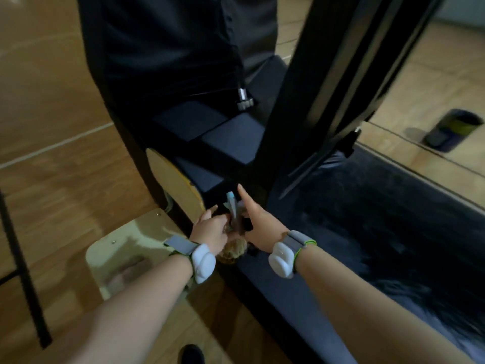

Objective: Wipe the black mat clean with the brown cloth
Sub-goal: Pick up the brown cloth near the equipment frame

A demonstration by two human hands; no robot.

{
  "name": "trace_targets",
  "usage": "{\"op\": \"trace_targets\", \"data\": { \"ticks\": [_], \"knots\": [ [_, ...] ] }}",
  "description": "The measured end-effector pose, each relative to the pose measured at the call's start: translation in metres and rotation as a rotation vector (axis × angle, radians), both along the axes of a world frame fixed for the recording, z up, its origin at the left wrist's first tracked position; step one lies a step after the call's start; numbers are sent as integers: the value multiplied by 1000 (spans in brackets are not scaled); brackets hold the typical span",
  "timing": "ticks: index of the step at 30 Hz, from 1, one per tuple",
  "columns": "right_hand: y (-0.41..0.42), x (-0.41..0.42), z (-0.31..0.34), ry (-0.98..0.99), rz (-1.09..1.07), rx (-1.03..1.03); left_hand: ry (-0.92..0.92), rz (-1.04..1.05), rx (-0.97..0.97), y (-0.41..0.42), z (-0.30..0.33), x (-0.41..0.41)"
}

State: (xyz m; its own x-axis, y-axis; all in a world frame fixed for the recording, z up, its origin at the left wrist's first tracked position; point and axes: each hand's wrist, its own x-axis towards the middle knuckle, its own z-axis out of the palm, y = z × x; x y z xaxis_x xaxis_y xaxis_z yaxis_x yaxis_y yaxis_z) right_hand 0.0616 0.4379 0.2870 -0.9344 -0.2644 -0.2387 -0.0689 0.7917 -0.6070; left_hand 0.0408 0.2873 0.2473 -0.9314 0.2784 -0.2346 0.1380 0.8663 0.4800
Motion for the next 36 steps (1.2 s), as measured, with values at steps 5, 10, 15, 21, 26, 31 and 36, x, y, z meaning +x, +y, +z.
{"op": "trace_targets", "data": {
  "ticks": [5, 10, 15, 21, 26, 31, 36],
  "knots": [
    [89, 58, -2, 100, -104, -100, -45, -179, 11, 84, 20, 34],
    [160, 109, -10, 128, -349, -326, -202, -345, 136, 175, 47, 71],
    [220, 156, -22, 230, -534, -236, -323, -489, 182, 245, 32, 94],
    [285, 200, -38, 185, -681, -28, -441, -587, 158, 322, 22, 129],
    [317, 230, -46, 204, -859, 35, -421, -567, 57, 356, -1, 136],
    [333, 241, -46, 108, -881, 67, -24, -352, -220, 364, -14, 133],
    [338, 258, -50, 39, -958, 77, 69, -361, -282, 369, -17, 140]
  ]
}}
